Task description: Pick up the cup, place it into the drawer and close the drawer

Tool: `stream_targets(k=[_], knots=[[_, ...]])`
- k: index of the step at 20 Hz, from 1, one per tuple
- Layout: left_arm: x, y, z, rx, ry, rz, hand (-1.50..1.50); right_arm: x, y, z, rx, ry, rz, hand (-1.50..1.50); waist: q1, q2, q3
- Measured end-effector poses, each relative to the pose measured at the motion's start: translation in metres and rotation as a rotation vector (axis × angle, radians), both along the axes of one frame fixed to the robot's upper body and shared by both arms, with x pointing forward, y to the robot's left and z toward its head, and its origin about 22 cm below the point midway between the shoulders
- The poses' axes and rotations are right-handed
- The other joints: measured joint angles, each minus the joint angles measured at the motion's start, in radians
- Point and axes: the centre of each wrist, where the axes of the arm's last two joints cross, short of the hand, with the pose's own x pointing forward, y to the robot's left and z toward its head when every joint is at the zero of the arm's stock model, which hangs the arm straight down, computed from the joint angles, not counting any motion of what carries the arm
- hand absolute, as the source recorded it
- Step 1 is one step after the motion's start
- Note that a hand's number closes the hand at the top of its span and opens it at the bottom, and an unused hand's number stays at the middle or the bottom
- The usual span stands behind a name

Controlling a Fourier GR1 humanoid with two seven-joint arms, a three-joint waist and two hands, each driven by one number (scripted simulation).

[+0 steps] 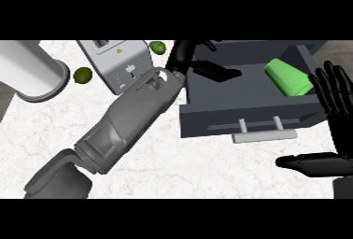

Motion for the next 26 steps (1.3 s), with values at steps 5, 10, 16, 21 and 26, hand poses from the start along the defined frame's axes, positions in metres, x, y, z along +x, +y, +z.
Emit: stream_targets(k=[5, 10, 16, 21, 26], knots=[[-0.005, -0.001, -0.014, 0.087, 0.007, 0.021, -1.50, 0.002, -0.005, 0.003, -0.002, -0.006, 0.010, -1.50, -0.010, 0.003, 0.000], [-0.011, -0.010, -0.009, 0.058, -0.041, 0.036, -1.50, -0.001, -0.002, 0.006, 0.033, -0.013, 0.051, -1.50, -0.012, 0.002, 0.000], [-0.014, -0.018, 0.004, -0.049, -0.102, 0.012, -1.50, -0.002, -0.002, 0.012, 0.092, 0.001, 0.165, 1.50, 0.013, -0.004, -0.001], [-0.014, -0.020, 0.018, -0.117, -0.112, 0.010, -1.50, -0.017, -0.011, 0.024, -0.037, 0.003, 0.200, 1.50, 0.044, -0.013, -0.001], [-0.009, -0.010, 0.033, -0.171, -0.097, 0.032, -1.50, -0.024, -0.007, 0.028, -0.184, 0.036, 0.220, 1.50, 0.065, -0.017, -0.001]])
